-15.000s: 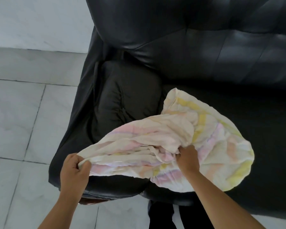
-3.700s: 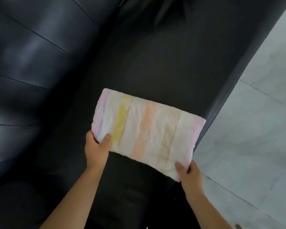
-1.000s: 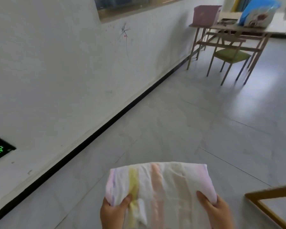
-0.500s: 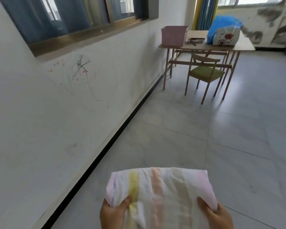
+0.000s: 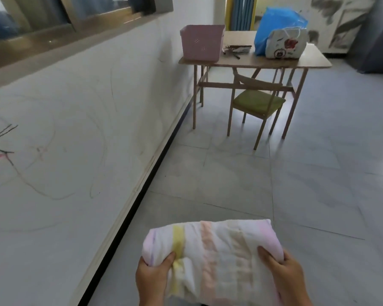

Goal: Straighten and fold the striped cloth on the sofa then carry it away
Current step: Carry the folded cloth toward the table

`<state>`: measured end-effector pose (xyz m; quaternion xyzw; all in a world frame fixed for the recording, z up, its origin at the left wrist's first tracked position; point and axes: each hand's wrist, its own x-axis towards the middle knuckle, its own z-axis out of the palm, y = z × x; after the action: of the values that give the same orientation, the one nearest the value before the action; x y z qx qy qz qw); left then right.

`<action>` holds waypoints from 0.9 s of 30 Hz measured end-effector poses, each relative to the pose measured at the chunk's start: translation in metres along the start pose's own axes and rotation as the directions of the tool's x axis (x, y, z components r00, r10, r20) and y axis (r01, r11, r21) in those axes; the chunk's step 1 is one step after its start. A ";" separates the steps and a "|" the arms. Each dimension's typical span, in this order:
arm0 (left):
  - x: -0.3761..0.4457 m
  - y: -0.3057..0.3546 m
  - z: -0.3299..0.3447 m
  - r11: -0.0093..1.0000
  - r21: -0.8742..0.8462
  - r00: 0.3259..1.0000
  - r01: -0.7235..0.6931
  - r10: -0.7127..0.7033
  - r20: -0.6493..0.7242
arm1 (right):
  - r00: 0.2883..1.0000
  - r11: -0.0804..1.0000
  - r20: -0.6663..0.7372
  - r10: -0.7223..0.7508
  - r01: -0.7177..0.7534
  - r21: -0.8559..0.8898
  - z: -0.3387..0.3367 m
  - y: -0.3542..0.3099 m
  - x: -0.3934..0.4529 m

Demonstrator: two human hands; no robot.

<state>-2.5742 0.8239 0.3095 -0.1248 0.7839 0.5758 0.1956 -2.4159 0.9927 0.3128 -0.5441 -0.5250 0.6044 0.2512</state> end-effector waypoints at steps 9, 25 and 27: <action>0.180 0.152 0.142 0.996 0.059 0.998 -0.061 0.059 0.037 | 0.998 0.999 -0.047 -0.039 0.039 0.007 0.105 -0.107 0.216; 0.533 0.430 0.401 0.949 0.117 0.951 -0.292 0.274 0.144 | 0.982 0.994 -0.182 -0.048 0.065 0.085 0.324 -0.315 0.577; 0.560 0.443 0.433 0.962 0.108 0.962 -0.249 0.234 0.139 | 0.981 0.995 -0.189 -0.048 0.063 0.073 0.339 -0.325 0.621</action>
<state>-3.1896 1.3880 0.3226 0.0207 0.8139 0.5520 0.1800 -2.9906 1.5186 0.3146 -0.5733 -0.4897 0.5637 0.3374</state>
